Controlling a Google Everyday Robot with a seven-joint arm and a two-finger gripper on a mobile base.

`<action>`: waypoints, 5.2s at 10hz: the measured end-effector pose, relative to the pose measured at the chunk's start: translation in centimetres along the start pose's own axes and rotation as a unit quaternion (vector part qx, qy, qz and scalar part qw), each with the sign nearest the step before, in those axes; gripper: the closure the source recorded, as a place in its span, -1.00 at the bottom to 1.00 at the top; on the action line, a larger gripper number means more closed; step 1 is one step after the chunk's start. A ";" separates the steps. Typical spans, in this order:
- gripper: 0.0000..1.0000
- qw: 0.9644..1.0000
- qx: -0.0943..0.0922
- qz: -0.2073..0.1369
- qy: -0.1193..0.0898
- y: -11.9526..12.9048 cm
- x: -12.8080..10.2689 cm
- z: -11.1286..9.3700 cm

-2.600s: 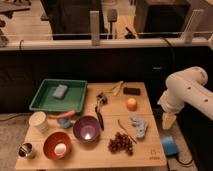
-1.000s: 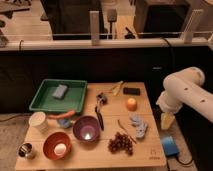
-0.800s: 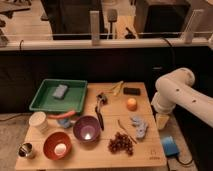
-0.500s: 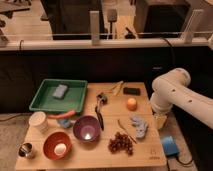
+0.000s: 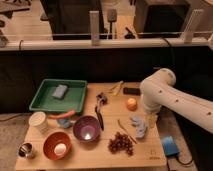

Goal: Place fork in table surface

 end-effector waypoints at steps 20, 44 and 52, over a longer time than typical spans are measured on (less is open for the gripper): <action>-0.60 0.987 -0.006 -0.159 -0.011 -2.3 -8.7 1.3; -0.60 0.940 -0.008 -0.339 -0.016 -3.1 -17.4 5.8; -0.60 0.923 -0.013 -0.381 -0.049 -1.8 -18.6 9.6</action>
